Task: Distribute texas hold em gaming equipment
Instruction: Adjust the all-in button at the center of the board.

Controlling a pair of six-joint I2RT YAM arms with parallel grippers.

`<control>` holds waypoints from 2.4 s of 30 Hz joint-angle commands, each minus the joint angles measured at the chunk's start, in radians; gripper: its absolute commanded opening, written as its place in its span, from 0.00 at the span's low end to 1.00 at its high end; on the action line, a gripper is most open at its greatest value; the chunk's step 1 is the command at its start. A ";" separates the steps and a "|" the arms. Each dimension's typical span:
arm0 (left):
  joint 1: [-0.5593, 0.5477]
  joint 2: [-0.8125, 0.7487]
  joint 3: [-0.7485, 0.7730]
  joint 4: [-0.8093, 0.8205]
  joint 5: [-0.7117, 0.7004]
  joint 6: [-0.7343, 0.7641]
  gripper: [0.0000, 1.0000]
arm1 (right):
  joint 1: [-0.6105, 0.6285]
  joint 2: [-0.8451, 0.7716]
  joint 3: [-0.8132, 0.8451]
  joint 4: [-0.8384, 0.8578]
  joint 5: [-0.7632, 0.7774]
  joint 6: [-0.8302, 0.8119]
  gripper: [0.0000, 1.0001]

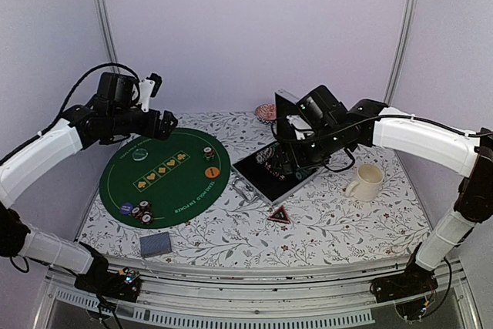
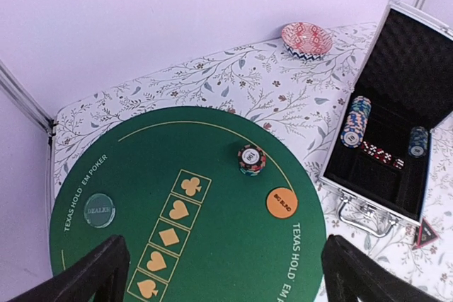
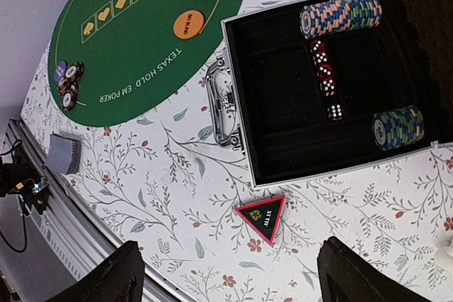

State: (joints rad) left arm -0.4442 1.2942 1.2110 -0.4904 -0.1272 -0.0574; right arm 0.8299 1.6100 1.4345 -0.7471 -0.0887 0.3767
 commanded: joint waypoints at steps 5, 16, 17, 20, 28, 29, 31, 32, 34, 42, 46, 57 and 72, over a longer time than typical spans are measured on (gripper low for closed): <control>-0.007 -0.149 -0.170 0.154 0.013 -0.054 0.98 | 0.012 0.081 0.129 -0.071 0.045 -0.005 0.99; 0.007 -0.168 -0.301 0.271 -0.055 -0.053 0.98 | 0.012 0.179 0.316 -0.200 0.129 -0.034 0.99; 0.012 -0.164 -0.310 0.280 -0.055 -0.054 0.98 | 0.014 0.185 0.332 -0.201 0.131 -0.040 0.99; 0.035 -0.140 -0.327 0.289 -0.046 -0.061 0.98 | 0.013 0.187 0.370 -0.171 0.135 -0.069 0.99; 0.100 -0.078 -0.336 0.288 -0.051 -0.075 0.98 | 0.012 0.147 0.371 0.007 0.151 -0.171 0.99; 0.107 -0.067 -0.337 0.283 -0.050 -0.080 0.98 | 0.013 0.137 0.366 0.025 0.154 -0.181 0.99; 0.116 -0.046 -0.337 0.272 -0.049 -0.101 0.98 | 0.012 0.113 0.344 0.060 0.161 -0.216 0.99; 0.117 -0.033 -0.336 0.257 -0.046 -0.118 0.98 | 0.012 0.098 0.325 0.077 0.167 -0.234 0.99; 0.120 -0.006 -0.328 0.204 -0.021 -0.156 0.98 | 0.011 0.067 0.288 0.094 0.189 -0.268 0.99; 0.123 0.033 -0.383 0.074 -0.031 -0.284 0.95 | -0.011 -0.081 0.068 0.200 0.216 -0.365 0.99; 0.133 0.071 -0.410 0.061 -0.018 -0.336 0.92 | -0.026 -0.153 -0.014 0.256 0.192 -0.427 0.99; 0.145 0.130 -0.345 -0.010 0.056 -0.382 0.84 | -0.030 -0.315 -0.120 0.311 0.151 -0.486 0.99; 0.146 0.051 -0.403 0.182 0.232 -0.235 0.84 | -0.036 -0.276 0.079 0.248 0.144 -0.124 0.99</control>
State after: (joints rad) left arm -0.3080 1.3666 0.8509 -0.4099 0.0254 -0.3435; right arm 0.8028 1.3041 1.4891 -0.4873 0.0509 0.0605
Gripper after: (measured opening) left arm 0.843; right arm 0.988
